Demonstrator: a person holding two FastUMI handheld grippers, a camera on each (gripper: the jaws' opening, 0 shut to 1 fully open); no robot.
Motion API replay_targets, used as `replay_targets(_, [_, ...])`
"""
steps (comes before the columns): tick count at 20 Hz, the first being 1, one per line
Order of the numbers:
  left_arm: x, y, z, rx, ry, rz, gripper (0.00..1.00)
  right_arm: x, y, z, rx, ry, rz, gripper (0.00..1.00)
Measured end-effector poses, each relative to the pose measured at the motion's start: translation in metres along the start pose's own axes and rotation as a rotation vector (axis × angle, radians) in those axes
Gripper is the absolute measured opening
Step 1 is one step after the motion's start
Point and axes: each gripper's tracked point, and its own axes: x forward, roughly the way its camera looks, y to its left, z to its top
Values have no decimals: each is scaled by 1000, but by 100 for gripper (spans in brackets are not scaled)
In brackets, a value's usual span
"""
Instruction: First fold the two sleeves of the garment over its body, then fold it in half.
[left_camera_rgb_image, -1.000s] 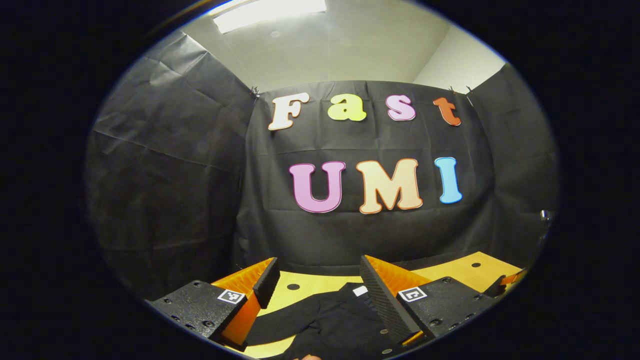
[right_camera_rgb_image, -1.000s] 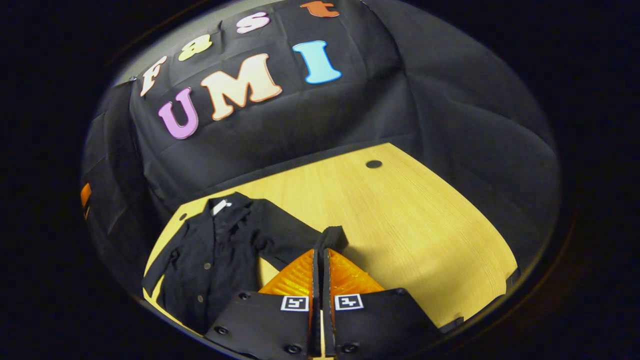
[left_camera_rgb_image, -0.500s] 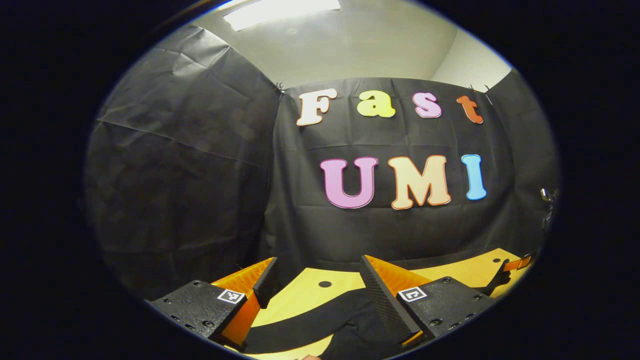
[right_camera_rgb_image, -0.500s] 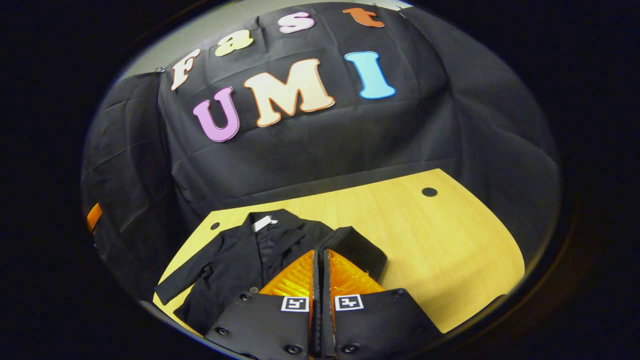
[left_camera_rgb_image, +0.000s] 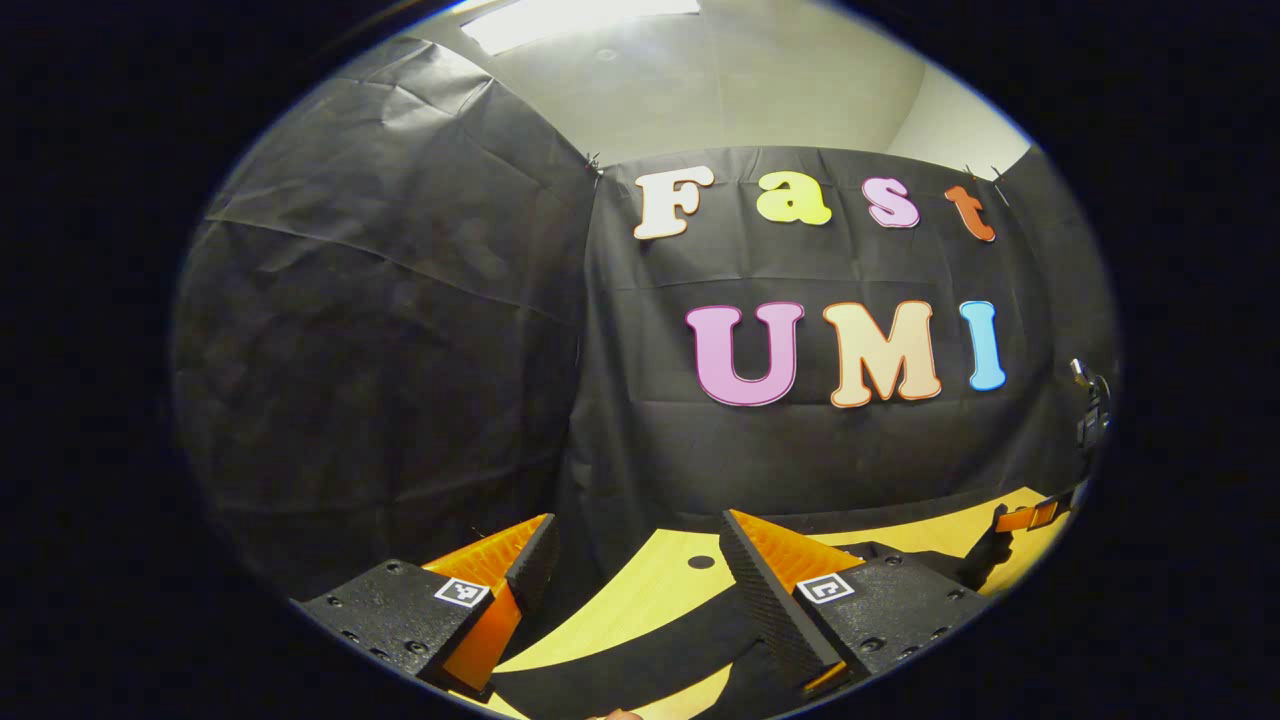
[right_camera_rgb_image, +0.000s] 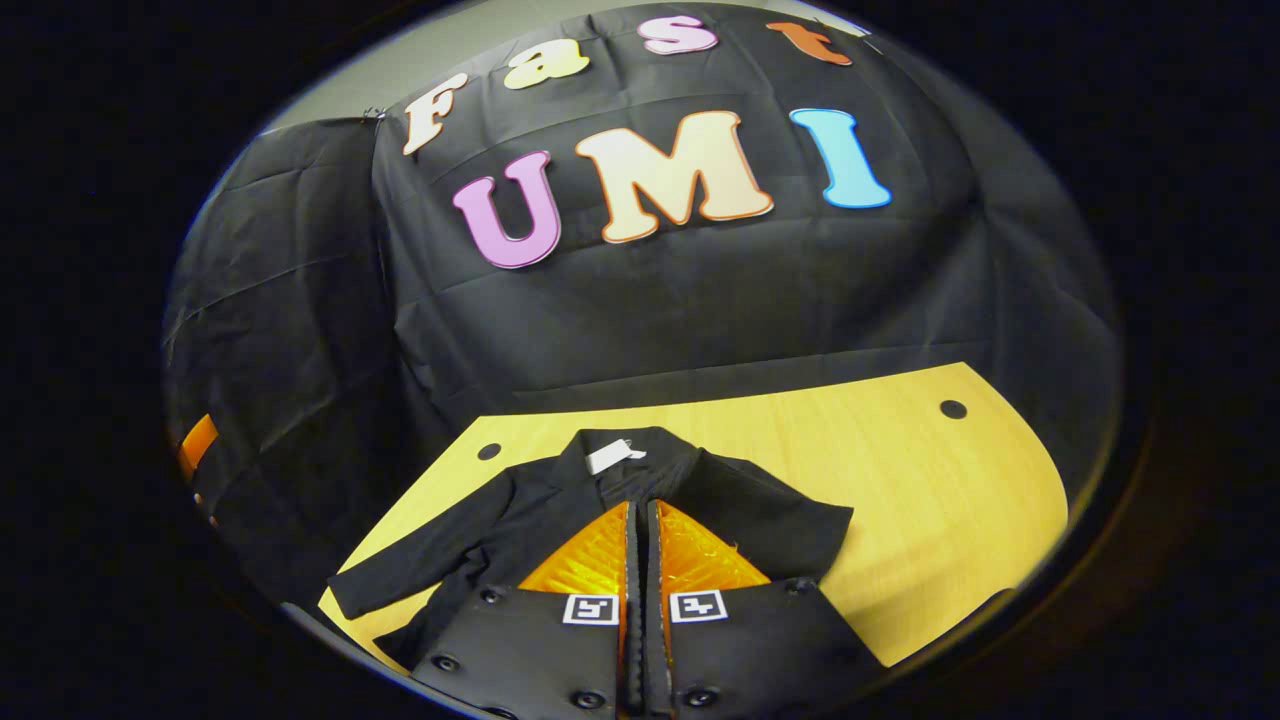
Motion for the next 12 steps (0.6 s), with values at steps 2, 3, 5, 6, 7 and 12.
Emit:
replay_targets(2, [3, 12, -10, 2, 17, -2, 97, 12, 27, -4, -21, 15, 30, 4])
replay_targets(3, [5, 18, -13, 3, 24, -3, 97, 19, 40, -6, -31, 20, 42, 4])
replay_targets(5, [9, 31, -19, 9, 37, -3, 97, 34, 65, -9, -58, 35, 59, 4])
replay_targets(6, [11, 36, -24, 11, 46, -4, 97, 42, 77, -11, -69, 42, 69, 4])
replay_targets(7, [13, 41, -28, 12, 55, -9, 97, 48, 88, -13, -76, 47, 77, 4])
replay_targets(12, [22, 66, -51, 15, 105, 3, 97, 85, 139, -17, -96, 68, 120, 4])
